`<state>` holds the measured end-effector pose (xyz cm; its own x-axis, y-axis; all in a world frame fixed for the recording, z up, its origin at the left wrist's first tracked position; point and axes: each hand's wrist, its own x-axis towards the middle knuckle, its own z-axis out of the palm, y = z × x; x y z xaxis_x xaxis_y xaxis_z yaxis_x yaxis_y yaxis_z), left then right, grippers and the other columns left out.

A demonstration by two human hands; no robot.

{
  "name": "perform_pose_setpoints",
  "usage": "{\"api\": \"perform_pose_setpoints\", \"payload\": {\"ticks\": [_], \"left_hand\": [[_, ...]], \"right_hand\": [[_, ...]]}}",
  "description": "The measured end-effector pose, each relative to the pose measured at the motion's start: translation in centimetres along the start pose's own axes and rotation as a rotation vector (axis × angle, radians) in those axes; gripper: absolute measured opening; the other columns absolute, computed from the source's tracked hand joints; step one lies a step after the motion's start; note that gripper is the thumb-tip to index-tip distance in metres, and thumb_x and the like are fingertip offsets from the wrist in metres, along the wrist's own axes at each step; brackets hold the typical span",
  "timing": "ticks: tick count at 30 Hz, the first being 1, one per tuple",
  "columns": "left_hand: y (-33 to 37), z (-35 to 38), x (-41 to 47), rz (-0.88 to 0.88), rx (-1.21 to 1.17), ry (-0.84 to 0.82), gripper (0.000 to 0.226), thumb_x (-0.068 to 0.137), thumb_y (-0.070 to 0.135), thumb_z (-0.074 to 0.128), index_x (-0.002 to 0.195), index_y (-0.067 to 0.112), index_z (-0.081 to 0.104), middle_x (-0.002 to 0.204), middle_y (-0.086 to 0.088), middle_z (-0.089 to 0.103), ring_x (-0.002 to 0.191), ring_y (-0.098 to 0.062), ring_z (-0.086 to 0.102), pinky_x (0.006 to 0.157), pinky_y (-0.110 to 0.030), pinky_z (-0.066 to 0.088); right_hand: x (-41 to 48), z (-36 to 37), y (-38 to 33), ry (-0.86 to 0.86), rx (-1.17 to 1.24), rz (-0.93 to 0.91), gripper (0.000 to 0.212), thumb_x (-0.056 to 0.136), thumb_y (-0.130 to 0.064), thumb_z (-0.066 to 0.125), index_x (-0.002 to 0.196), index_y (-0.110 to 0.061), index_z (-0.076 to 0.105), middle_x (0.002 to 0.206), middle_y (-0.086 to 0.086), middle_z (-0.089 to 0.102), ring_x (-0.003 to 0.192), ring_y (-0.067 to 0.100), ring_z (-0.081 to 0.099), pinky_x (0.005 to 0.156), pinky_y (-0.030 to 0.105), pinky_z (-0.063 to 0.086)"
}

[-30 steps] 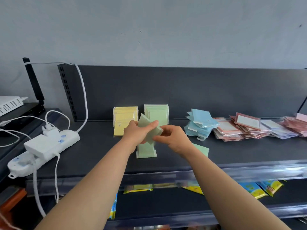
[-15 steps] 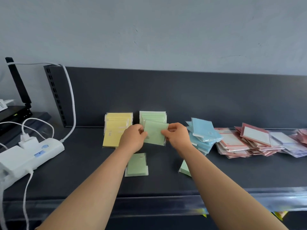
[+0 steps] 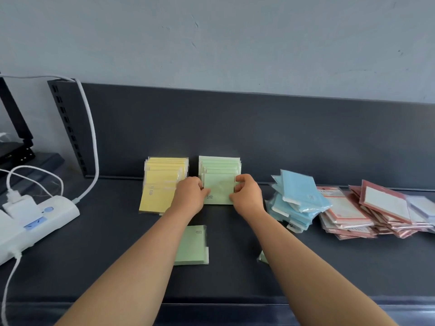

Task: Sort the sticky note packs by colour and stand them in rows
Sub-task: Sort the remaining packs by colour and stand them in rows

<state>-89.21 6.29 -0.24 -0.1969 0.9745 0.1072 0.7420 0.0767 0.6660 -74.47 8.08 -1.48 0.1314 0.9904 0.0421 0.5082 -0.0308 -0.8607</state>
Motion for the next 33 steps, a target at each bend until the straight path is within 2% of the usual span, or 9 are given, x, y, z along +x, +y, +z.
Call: {"api": "perform_pose_setpoints", "payload": {"ticks": [6, 10, 13, 18, 21, 25, 29, 31, 33], "left_hand": [[-0.2, 0.0, -0.2, -0.011, 0.042, -0.022, 0.026, 0.085, 0.024, 0.073, 0.093, 0.002, 0.061, 0.089, -0.009, 0.062, 0.077, -0.024, 0.058, 0.069, -0.033, 0.045], [-0.3, -0.2, -0.7, -0.012, 0.047, -0.042, 0.026, 0.08, 0.017, 0.077, 0.097, 0.006, 0.06, 0.095, -0.006, 0.064, 0.084, -0.023, 0.061, 0.071, -0.032, 0.049], [-0.3, -0.5, -1.2, -0.002, 0.042, -0.056, 0.027, 0.08, 0.015, 0.077, 0.099, 0.008, 0.06, 0.099, -0.006, 0.065, 0.087, -0.022, 0.062, 0.07, -0.03, 0.049], [-0.2, -1.0, -2.2, 0.013, 0.031, -0.055, 0.029, 0.082, 0.015, 0.075, 0.104, 0.009, 0.057, 0.107, -0.006, 0.063, 0.091, -0.02, 0.059, 0.075, -0.029, 0.048], [-0.6, -2.4, -3.2, 0.043, 0.01, -0.082, 0.048, 0.083, 0.018, 0.075, 0.125, 0.007, 0.054, 0.114, -0.004, 0.059, 0.098, -0.018, 0.056, 0.083, -0.027, 0.045], [-2.1, -5.2, -5.1, 0.077, 0.022, -0.321, 0.069, 0.074, 0.03, 0.082, 0.134, 0.016, 0.052, 0.128, 0.001, 0.059, 0.113, -0.014, 0.056, 0.099, -0.031, 0.047], [-2.5, -6.4, -7.2, 0.084, 0.199, -0.53, 0.091, 0.067, 0.036, 0.087, 0.144, 0.018, 0.041, 0.141, 0.005, 0.05, 0.126, -0.015, 0.049, 0.107, -0.035, 0.042], [-2.3, -6.5, -8.1, 0.096, 0.255, -0.532, 0.09, 0.069, 0.036, 0.086, 0.144, 0.018, 0.04, 0.139, 0.004, 0.05, 0.124, -0.018, 0.05, 0.104, -0.035, 0.043], [-2.2, -6.6, -8.6, 0.096, 0.295, -0.523, 0.078, 0.068, 0.038, 0.085, 0.135, 0.018, 0.05, 0.126, 0.003, 0.057, 0.112, -0.019, 0.056, 0.096, -0.035, 0.048]], "right_hand": [[-0.2, 0.2, 0.1, -0.009, -0.062, 0.025, 0.059, 0.08, 0.005, 0.061, 0.133, -0.014, 0.043, 0.118, 0.006, 0.055, 0.105, 0.022, 0.057, 0.08, 0.032, 0.05], [-1.0, 0.1, 0.1, -0.017, -0.136, -0.006, 0.062, 0.08, 0.001, 0.065, 0.135, -0.015, 0.041, 0.128, 0.006, 0.052, 0.111, 0.024, 0.056, 0.088, 0.036, 0.052], [-1.6, -0.1, -0.2, -0.016, -0.15, -0.021, 0.061, 0.079, 0.0, 0.067, 0.132, -0.015, 0.042, 0.126, 0.007, 0.053, 0.107, 0.024, 0.058, 0.088, 0.04, 0.054], [-2.6, -0.7, -0.5, -0.018, -0.168, -0.02, 0.061, 0.08, -0.004, 0.068, 0.134, -0.01, 0.04, 0.127, 0.01, 0.052, 0.106, 0.025, 0.057, 0.085, 0.034, 0.05], [-3.5, -1.2, -0.6, -0.026, -0.178, -0.022, 0.061, 0.081, -0.004, 0.068, 0.135, -0.008, 0.04, 0.132, 0.012, 0.048, 0.111, 0.026, 0.054, 0.081, 0.028, 0.044], [-5.3, -2.1, -1.0, -0.064, -0.156, -0.044, 0.063, 0.082, -0.006, 0.07, 0.137, -0.007, 0.04, 0.136, 0.012, 0.047, 0.115, 0.025, 0.053, 0.084, 0.026, 0.042], [-7.5, -2.6, -1.2, -0.106, -0.128, -0.061, 0.061, 0.083, -0.004, 0.069, 0.137, -0.006, 0.042, 0.127, 0.007, 0.054, 0.099, 0.016, 0.053, 0.08, 0.023, 0.041], [-8.4, -2.7, -1.2, -0.111, -0.117, -0.06, 0.062, 0.082, -0.005, 0.069, 0.138, -0.006, 0.042, 0.126, 0.006, 0.056, 0.098, 0.015, 0.053, 0.082, 0.024, 0.042], [-9.3, -2.7, -1.2, -0.112, -0.117, -0.061, 0.059, 0.082, -0.005, 0.069, 0.135, -0.005, 0.044, 0.127, 0.009, 0.056, 0.106, 0.021, 0.056, 0.086, 0.028, 0.047]]}}
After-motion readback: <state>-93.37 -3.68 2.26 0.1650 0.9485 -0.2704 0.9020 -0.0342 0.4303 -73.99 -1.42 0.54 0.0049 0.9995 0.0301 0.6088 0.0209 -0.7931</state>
